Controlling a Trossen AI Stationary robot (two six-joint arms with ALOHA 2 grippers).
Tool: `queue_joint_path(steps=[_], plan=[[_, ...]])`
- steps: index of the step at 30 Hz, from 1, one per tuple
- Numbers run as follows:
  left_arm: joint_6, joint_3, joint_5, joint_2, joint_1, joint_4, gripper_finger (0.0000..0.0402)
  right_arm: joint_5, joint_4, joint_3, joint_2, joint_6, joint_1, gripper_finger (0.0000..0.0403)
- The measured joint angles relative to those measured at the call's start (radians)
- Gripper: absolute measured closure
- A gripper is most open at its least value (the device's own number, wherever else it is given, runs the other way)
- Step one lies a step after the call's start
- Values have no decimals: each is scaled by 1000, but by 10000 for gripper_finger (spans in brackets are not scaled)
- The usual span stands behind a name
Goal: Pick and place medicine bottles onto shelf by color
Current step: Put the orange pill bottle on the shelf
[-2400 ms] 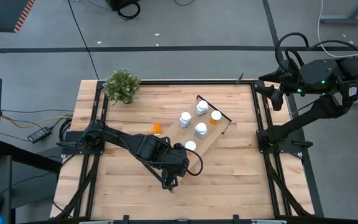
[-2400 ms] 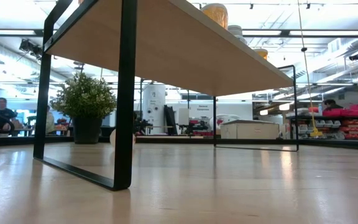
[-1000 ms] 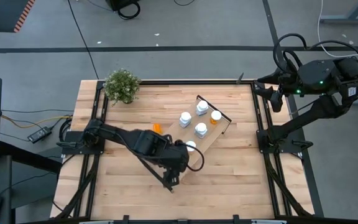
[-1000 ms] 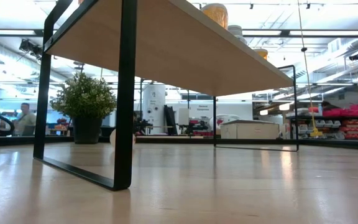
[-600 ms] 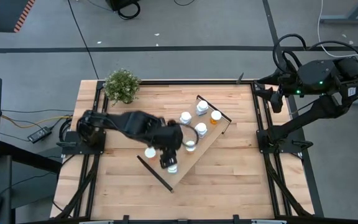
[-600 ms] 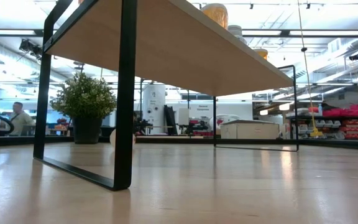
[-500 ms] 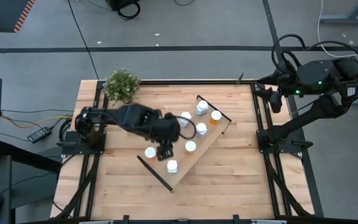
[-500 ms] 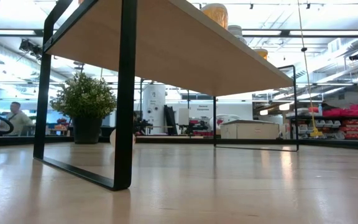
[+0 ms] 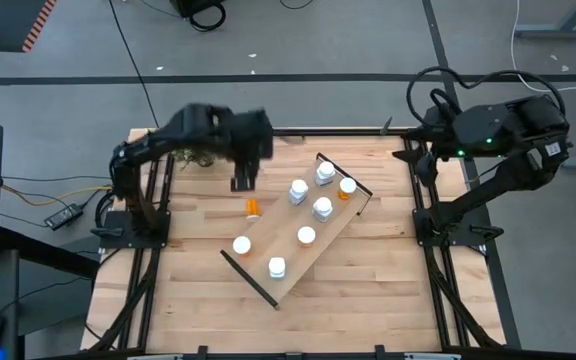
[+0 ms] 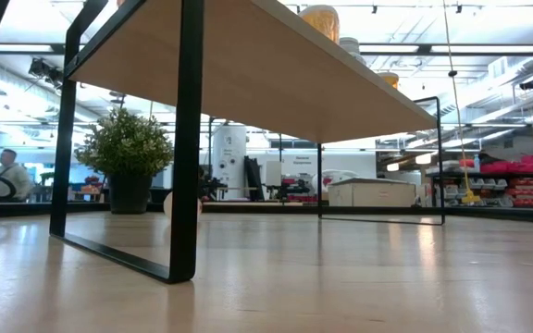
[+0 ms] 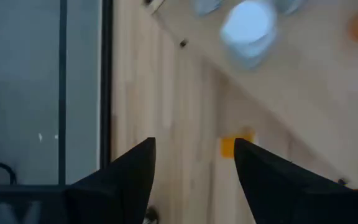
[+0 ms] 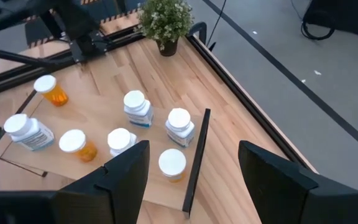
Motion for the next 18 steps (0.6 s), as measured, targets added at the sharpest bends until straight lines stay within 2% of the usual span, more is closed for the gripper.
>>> queue_joint_path(steps=[4,9,14,18], plan=[[55,-94,110,-65,137,4,191,28,0,0,19,53,-4,150],[167,-305,205,-206,280,119,214,75,0,0,42,69,-4,150],[172,-634,289,-378,359,318,229,119,0,0,68,-48,-4,150],[196,-906,312,-498,363,535,226,120,0,0,91,-127,-4,150]])
